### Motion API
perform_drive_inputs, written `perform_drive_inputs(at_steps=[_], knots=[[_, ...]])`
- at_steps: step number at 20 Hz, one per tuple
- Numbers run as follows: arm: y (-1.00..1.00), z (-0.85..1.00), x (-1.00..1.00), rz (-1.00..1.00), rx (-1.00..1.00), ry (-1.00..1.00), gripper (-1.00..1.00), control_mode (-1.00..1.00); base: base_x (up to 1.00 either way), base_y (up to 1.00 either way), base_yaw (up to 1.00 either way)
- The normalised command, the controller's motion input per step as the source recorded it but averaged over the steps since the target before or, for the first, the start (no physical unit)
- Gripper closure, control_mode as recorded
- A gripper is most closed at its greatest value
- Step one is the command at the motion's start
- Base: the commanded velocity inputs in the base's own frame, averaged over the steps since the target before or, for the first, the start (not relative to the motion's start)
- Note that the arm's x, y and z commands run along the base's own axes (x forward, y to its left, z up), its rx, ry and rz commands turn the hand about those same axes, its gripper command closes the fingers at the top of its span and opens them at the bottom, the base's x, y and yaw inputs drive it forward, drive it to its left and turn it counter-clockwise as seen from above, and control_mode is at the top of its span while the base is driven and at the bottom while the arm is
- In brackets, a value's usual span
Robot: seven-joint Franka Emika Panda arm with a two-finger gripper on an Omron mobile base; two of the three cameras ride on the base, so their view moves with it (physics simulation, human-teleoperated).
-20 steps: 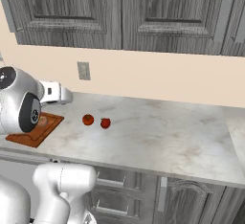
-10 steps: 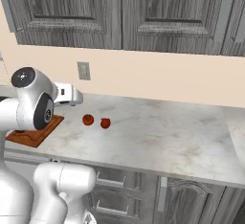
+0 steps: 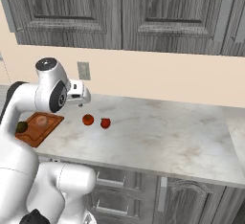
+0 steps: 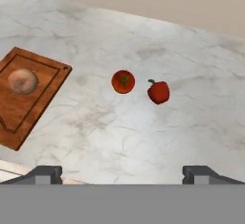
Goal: Place the avocado, onion, tomato, and bell pepper on the cutting board.
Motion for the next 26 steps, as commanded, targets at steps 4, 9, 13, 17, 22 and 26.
perform_drive_inputs(at_steps=[4, 9, 13, 17, 22, 26], knots=[[0.14, -0.65, 0.31, 0.00, 0.00, 0.00, -1.00, -1.00, 0.00, 0.00, 0.00], [0.12, -0.39, 0.31, 0.00, 0.00, 0.00, -1.00, -1.00, 0.00, 0.00, 0.00], [0.04, -0.16, 0.33, 0.00, 0.00, 0.00, -1.00, -1.00, 0.00, 0.00, 0.00], [0.00, -0.12, 0.28, 0.00, 0.00, 0.00, -1.00, -1.00, 0.00, 0.00, 0.00], [0.01, -0.14, 0.34, 0.00, 0.00, 0.01, -1.00, -1.00, 0.00, 0.00, 0.00], [0.03, -0.17, 0.37, 0.00, 0.00, 0.07, -1.00, -1.00, 0.00, 0.00, 0.00]])
